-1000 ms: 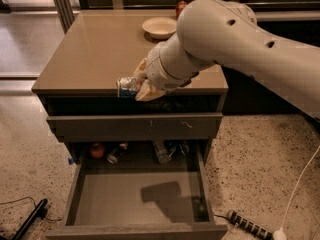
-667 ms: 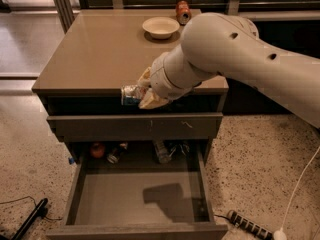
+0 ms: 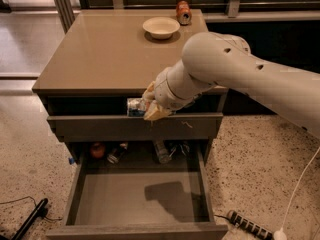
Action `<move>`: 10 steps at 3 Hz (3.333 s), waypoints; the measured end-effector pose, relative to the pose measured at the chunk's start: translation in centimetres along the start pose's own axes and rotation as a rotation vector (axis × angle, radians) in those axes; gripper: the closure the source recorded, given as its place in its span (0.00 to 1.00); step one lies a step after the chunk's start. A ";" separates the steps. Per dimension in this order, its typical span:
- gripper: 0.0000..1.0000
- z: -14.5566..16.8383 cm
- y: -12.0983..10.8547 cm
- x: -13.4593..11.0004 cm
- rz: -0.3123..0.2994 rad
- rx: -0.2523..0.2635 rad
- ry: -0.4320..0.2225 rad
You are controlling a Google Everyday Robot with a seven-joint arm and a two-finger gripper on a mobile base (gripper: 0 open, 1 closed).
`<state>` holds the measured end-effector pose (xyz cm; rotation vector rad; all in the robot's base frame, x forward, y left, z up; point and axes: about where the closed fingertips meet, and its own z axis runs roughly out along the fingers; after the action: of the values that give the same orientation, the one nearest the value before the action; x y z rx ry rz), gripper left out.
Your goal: Place redbull can into middle drawer
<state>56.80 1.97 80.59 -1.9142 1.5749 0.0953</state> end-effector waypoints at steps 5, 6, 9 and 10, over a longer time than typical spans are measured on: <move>1.00 7.5 12.6 5.4 0.107 -0.176 -0.032; 1.00 7.8 12.8 5.5 0.107 -0.186 -0.033; 1.00 12.1 14.9 7.1 0.130 -0.288 -0.051; 1.00 14.8 14.5 7.6 0.145 -0.312 -0.076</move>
Offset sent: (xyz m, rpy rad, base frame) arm -0.0360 -0.0136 -0.0584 0.0247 0.0445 0.0119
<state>50.77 2.16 59.38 -1.9966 1.7253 0.4961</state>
